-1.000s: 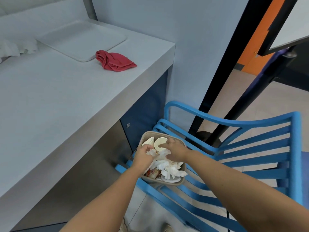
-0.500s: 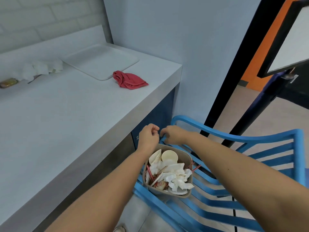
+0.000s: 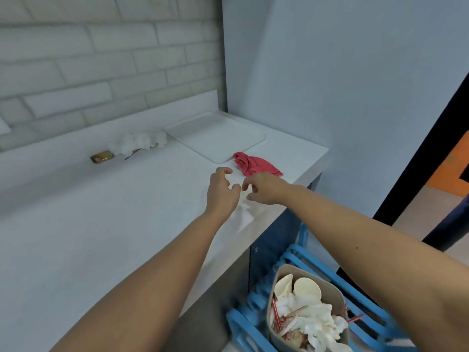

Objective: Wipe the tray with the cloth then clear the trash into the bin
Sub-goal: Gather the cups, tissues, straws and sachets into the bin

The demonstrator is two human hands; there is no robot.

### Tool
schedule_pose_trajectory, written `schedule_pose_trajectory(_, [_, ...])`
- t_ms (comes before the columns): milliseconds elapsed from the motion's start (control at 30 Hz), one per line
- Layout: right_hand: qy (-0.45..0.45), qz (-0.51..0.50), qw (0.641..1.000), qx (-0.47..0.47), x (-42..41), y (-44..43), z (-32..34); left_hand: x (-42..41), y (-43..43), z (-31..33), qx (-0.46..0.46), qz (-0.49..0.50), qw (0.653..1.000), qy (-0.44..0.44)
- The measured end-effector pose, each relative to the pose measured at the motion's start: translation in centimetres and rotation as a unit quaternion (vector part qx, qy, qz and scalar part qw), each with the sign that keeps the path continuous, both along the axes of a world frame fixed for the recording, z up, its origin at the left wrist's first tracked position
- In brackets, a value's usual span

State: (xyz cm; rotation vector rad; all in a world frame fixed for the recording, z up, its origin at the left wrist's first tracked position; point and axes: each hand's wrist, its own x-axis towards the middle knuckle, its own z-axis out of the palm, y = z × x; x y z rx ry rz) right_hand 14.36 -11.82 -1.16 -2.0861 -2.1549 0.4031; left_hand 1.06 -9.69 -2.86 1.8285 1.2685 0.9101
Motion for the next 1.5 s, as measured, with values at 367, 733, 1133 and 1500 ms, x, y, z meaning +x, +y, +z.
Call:
schedule_pose_trajectory(367, [-0.005,0.050,0.999,0.004,-10.4,10.7,1.9,-13.6,11.9,-0.2,-0.039,0.080,0.994,0.059])
schedule_pose_trajectory(733, [0.010,0.056,0.998,-0.029,-14.9,18.2,-0.2,-20.7,22.2,-1.0,-0.025,0.113,0.981,0.154])
schedule_pose_trajectory(1133, [0.030,0.071,0.997,-0.016,-14.9,27.1,-1.8,-21.3,31.7,-2.2,-0.019,0.147,0.961,0.235])
schedule_pose_trajectory(1500, [0.073,-0.007,0.997,0.039,-15.5,37.2,-3.7,-19.0,38.5,-3.8,0.021,0.238,0.926,0.292])
